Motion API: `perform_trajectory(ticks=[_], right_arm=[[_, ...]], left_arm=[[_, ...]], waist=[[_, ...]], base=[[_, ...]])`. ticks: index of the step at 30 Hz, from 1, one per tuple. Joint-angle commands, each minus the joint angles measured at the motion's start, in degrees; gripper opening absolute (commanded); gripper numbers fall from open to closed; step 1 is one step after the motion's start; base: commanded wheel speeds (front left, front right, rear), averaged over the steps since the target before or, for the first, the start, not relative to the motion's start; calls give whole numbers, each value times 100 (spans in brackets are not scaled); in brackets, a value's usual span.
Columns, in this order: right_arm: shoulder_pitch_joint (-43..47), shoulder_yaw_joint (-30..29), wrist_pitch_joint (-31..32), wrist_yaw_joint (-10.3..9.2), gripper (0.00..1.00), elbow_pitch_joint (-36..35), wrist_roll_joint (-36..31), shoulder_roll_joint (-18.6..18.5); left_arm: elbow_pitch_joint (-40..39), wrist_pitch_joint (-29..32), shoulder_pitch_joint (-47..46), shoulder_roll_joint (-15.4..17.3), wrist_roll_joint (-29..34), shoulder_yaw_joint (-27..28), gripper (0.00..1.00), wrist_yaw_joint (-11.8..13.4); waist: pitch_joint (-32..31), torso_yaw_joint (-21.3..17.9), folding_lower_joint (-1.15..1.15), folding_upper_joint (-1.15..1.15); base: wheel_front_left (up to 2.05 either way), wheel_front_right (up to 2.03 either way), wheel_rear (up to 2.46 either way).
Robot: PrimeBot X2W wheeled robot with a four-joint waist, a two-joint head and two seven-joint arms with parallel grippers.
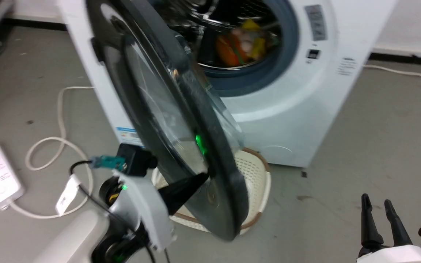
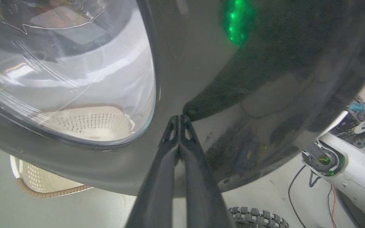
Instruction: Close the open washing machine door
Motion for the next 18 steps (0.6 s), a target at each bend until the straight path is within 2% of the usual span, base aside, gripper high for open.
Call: perform_trajectory(ticks=[1, 8, 18], right_arm=[[-52, -13, -24, 6, 100, -39, 43, -1], [-160, 59, -24, 6, 100, -117, 140, -1], [-225, 258, -24, 6, 100, -231, 357, -1]], left_arm=[[205, -168, -292, -148, 66, -160, 0, -26], [1355, -740, -1189, -516, 417, -496, 0, -26], [2909, -1471, -2308, -1039, 1053, -430, 0, 93]], waist=[[127, -359, 0, 0], [381, -1076, 0, 0], [773, -1840, 0, 0]], base=[[0, 0, 0], [0, 0, 0], [0, 0, 0]])
